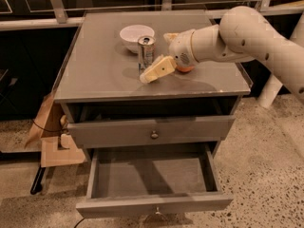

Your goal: Place redbull can into middle drawer

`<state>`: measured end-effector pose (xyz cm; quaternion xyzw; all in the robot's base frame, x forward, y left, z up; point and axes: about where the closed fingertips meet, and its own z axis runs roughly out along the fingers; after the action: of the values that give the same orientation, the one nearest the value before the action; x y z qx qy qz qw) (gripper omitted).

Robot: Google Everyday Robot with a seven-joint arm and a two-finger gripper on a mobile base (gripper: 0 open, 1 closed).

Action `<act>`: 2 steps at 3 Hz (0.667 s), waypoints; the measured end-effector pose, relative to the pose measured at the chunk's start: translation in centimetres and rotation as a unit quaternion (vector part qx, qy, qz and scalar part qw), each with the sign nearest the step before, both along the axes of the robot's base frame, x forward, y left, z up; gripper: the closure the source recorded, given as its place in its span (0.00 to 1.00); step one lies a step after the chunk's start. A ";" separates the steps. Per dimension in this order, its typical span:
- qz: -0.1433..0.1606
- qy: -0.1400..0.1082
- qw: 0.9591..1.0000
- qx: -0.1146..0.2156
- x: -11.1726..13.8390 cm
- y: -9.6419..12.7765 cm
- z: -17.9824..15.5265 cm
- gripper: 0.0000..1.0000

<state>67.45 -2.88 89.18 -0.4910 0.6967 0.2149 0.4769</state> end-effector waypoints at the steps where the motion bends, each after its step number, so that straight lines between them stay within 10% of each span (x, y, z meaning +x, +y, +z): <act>1: 0.019 0.006 1.000 0.014 0.3 1.8 -0.4 0.00; 2: 0.034 0.001 0.999 0.022 0.5 3.2 -0.6 0.19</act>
Offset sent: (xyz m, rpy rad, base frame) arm 0.0083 0.0444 -0.0069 0.0629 -0.0135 0.0947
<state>67.93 0.37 88.56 -0.5033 0.6756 0.2465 0.4790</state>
